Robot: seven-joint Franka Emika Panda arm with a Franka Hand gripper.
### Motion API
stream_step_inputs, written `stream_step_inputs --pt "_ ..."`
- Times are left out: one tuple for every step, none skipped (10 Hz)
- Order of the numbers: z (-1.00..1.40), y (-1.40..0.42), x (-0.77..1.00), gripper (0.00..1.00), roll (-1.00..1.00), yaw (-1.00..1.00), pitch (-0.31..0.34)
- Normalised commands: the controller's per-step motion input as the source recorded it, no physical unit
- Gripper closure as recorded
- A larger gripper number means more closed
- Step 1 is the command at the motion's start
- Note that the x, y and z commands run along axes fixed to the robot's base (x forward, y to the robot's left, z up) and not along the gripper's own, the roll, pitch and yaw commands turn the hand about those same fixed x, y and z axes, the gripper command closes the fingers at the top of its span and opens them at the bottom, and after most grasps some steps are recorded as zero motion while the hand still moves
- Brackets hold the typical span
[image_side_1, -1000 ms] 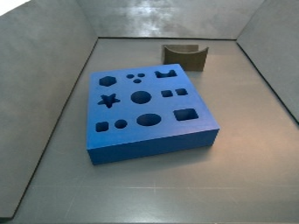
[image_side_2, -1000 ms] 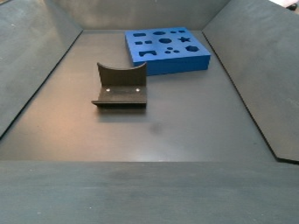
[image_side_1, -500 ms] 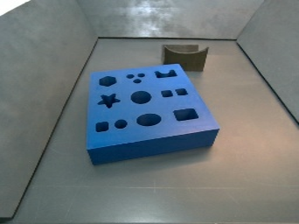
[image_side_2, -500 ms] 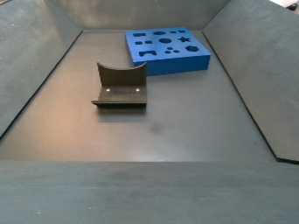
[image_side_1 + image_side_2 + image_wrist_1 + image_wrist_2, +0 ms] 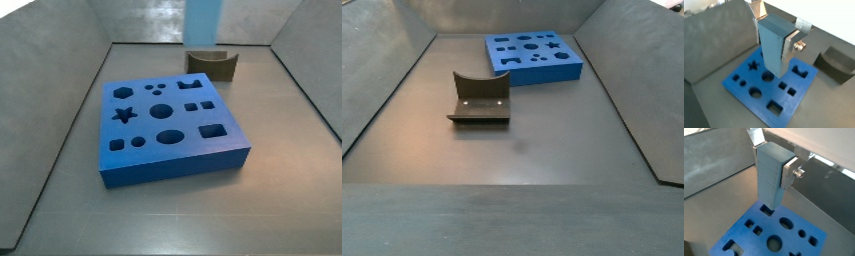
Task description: Insert the rectangle object.
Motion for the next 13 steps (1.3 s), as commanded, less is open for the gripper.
stream_step_inputs --pt "-0.99 0.00 0.67 1.00 -0.19 0.37 -0.004" --pt "-1.00 -0.19 0.66 1.00 -0.14 0.33 -0.004" --pt "-1.00 -0.40 0.66 1.00 -0.09 0.28 -0.014" --pt "-0.88 -0.50 0.64 1.00 0.00 0.28 0.000" --pt "-0.59 -0.34 0.46 1.00 0.00 0.03 0.000" --pt "-0.40 -0.12 0.35 1.00 0.05 0.00 0.000" --pt "-0.25 0.00 0.20 1.00 0.14 0.07 0.000" --pt "-0.21 0.00 0.14 1.00 0.13 0.07 0.000" --pt "-0.30 0.00 0.03 1.00 0.11 0.09 -0.007" --pt "-0.49 0.00 -0.01 1.00 0.03 0.20 -0.070" --pt "-0.38 0.00 -0.02 1.00 0.02 0.18 -0.069" --pt "-0.26 0.00 0.00 1.00 0.00 0.13 -0.027" --pt "-0.24 0.00 -0.03 1.00 0.02 0.11 -0.023"
